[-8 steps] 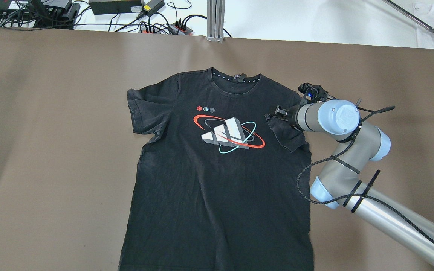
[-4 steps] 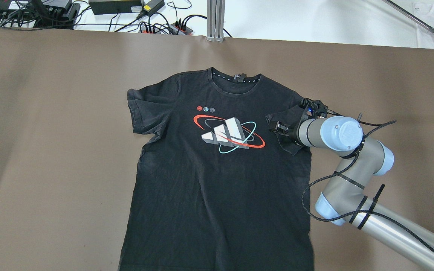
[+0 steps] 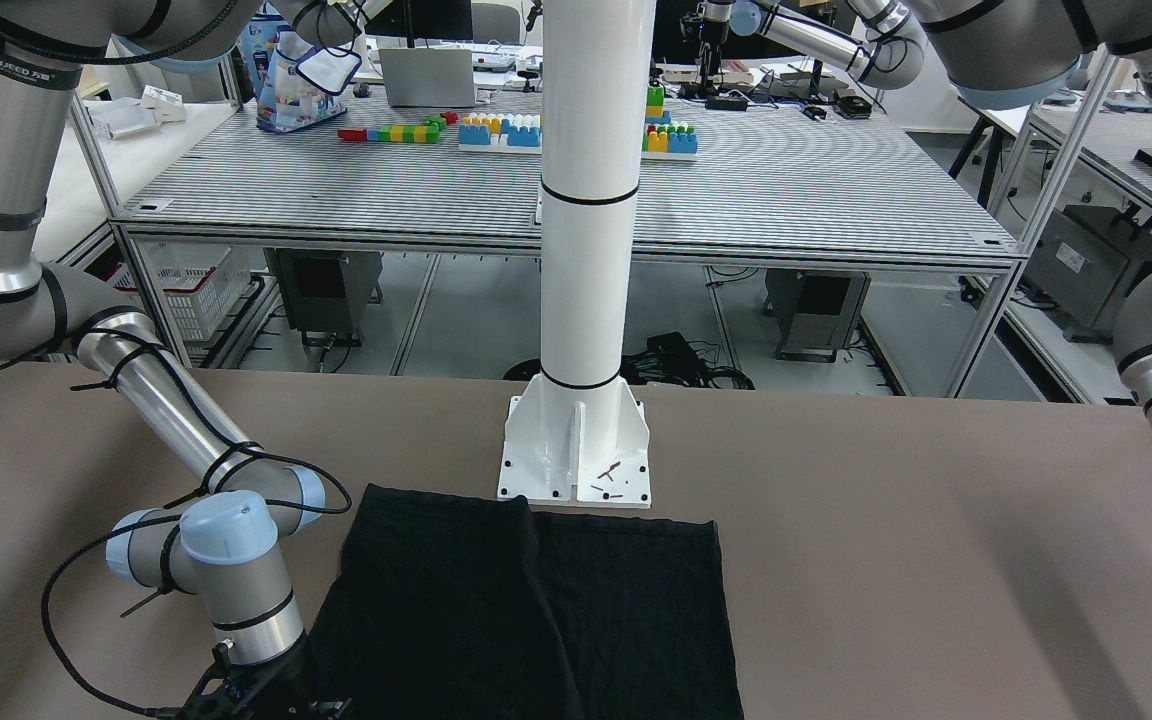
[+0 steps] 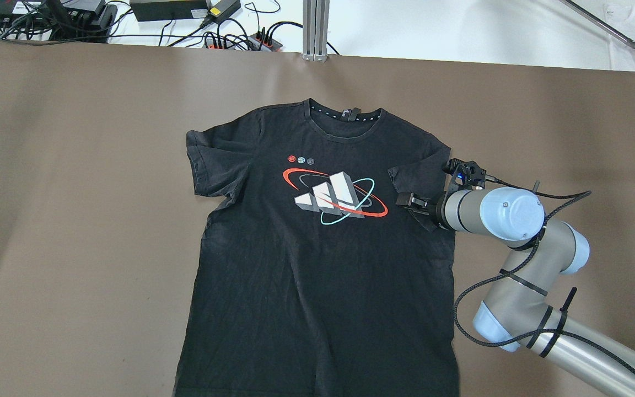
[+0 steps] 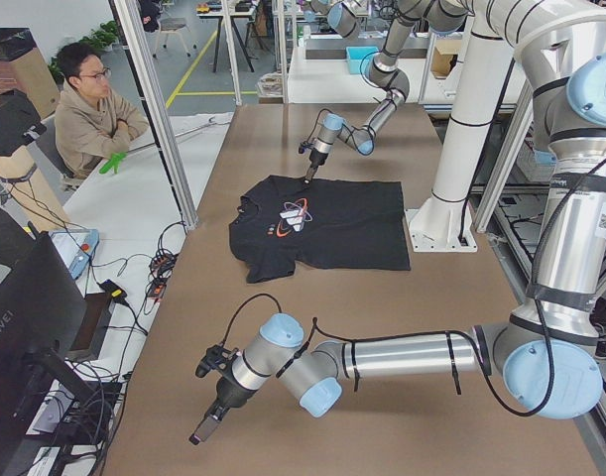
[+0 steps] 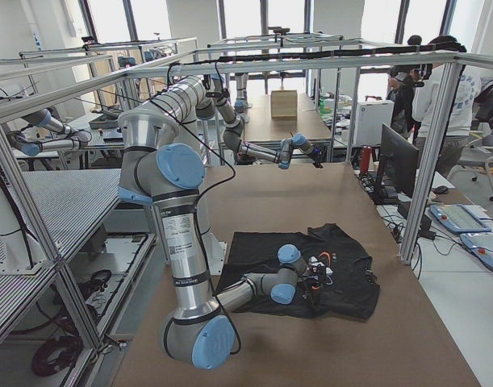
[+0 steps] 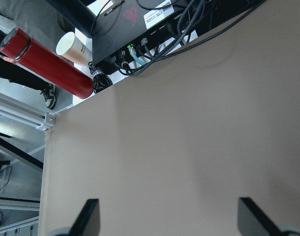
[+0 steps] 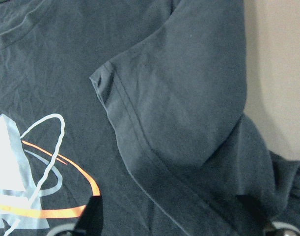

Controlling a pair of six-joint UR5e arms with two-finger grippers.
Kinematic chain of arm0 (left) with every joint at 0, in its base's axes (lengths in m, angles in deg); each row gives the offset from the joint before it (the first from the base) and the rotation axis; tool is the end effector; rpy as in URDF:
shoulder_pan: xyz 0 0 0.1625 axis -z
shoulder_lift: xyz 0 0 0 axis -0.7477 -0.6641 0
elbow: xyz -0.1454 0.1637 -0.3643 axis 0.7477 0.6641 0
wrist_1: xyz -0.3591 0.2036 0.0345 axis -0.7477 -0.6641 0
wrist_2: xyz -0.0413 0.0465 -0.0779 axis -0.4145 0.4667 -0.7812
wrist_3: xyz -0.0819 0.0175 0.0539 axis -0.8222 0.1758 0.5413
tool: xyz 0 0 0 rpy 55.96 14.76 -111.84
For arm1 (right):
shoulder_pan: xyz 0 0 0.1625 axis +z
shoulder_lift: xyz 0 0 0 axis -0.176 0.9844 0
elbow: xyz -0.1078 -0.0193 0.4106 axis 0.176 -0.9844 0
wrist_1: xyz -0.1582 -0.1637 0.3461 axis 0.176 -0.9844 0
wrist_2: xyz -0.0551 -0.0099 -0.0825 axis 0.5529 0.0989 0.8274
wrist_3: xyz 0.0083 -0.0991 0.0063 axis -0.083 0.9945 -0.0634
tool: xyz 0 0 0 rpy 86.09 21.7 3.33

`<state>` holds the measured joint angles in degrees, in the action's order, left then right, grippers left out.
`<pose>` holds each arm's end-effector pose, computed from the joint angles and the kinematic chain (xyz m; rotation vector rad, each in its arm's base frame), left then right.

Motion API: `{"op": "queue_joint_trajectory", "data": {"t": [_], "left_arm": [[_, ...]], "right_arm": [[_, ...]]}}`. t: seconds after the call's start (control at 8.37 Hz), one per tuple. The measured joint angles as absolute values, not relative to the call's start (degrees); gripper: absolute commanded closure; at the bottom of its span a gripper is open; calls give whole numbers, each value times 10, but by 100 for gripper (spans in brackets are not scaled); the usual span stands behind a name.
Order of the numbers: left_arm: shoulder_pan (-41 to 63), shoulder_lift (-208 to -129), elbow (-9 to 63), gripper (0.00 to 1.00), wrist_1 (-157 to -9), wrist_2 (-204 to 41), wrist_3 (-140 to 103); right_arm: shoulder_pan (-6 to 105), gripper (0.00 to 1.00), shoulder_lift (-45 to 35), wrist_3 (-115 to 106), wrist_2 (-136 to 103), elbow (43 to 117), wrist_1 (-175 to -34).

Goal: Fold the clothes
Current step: 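Lower the right gripper onto the sleeve seam near the shoulder, then reach the left gripper to the sleeve nearest it while the right gripper holds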

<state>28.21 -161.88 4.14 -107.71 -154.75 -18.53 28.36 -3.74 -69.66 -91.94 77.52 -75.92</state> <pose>0.0225 -0.6349 0.6440 0.6986 0.2525 0.0120 -0.4274 -0.4918 0.3955 0.3016 -1.0387 0.4002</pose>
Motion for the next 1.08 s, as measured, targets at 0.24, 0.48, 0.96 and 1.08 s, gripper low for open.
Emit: {"op": "queue_joint_trajectory", "data": {"t": [0.24,0.48,0.96,1.08], "left_arm": [[282,-1619,44,0,-1077,-1563,-186],[272,-1625,47,0,-1077,-1614,-202],[166,-1697,50,0,-1071,-1649,-405],[141,-1721,48,0,-1071,-1654,-467]], "right_arm": [[281,6,-23,-697,-920,784,-759],[280,6,-2,-697,-920,811,-762],[283,6,19,-691,-919,843,-769],[286,6,19,-689,-918,842,-769]]}}
